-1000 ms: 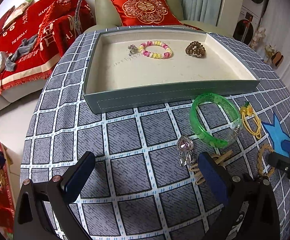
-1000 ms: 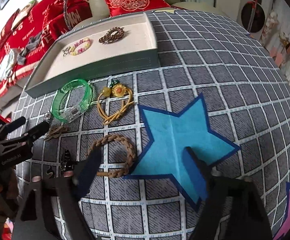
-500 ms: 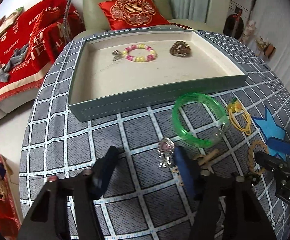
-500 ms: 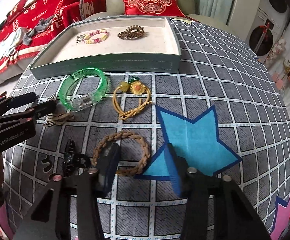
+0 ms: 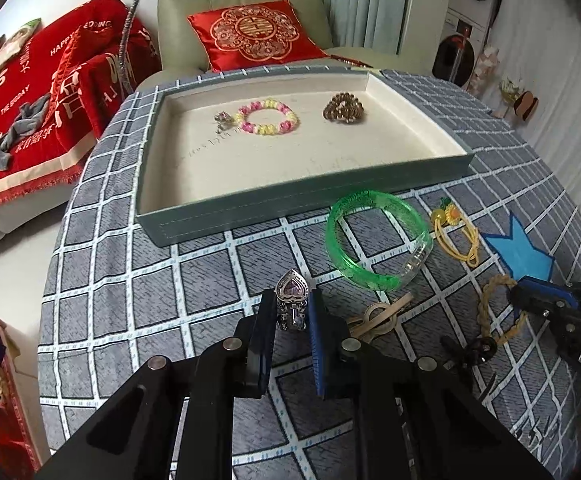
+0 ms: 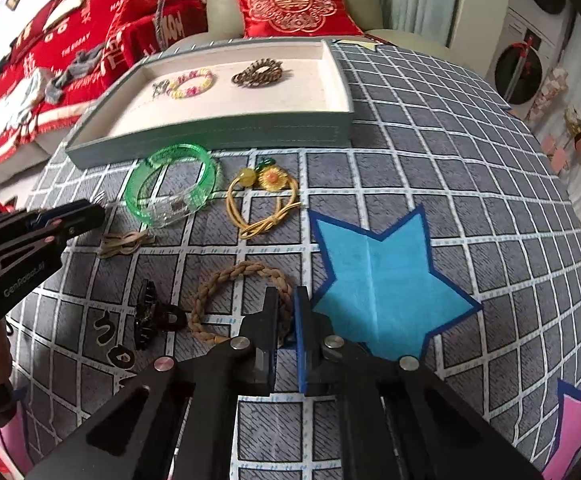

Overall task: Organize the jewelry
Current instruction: 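Grasp the purple-gem silver pendant with the left tool while the right tool grasps the braided tan bracelet, then lift the pendant in the left tool while the right tool carries the braided bracelet toward the tray, then open the right tool to drop the braided bracelet while the left tool releases the pendant in the tray, then withdraw both tools from the tray back toward the green bangle and yellow cord bracelet, then grasp the green bangle with the left tool while the right tool grasps the yellow sunflower cord bracelet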

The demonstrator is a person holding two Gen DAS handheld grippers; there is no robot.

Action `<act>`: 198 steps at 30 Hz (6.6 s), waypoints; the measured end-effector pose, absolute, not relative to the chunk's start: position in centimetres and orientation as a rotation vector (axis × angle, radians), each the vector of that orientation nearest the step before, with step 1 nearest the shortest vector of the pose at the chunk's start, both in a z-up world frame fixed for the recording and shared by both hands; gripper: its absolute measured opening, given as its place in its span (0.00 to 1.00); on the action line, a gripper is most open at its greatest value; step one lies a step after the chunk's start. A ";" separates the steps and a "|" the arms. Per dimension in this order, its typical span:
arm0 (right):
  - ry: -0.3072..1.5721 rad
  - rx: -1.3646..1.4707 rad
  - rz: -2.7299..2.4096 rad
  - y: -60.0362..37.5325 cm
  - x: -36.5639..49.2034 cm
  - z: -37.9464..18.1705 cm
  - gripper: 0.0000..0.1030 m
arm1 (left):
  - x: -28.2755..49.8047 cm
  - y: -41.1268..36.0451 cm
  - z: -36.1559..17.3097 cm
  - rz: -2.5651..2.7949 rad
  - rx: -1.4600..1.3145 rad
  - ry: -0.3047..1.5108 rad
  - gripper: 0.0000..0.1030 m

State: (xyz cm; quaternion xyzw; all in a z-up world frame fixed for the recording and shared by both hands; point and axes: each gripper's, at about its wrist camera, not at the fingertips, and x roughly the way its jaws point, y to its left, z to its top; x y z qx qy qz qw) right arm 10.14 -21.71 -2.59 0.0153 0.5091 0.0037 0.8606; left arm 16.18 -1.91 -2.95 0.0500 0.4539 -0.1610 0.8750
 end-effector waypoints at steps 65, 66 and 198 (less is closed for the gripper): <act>1.067 0.261 0.091 -23.3 31.0 -2.9 0.07 | 32.4 -2.8 -2.8 -0.276 0.061 0.977 0.30; 1.067 0.262 0.085 -23.4 31.3 -3.1 0.07 | 32.8 -2.8 -3.0 -0.265 0.058 0.983 0.30; 1.034 -0.204 0.309 -21.1 19.1 -4.0 0.59 | 21.1 -4.5 -4.4 -0.217 0.031 1.062 0.86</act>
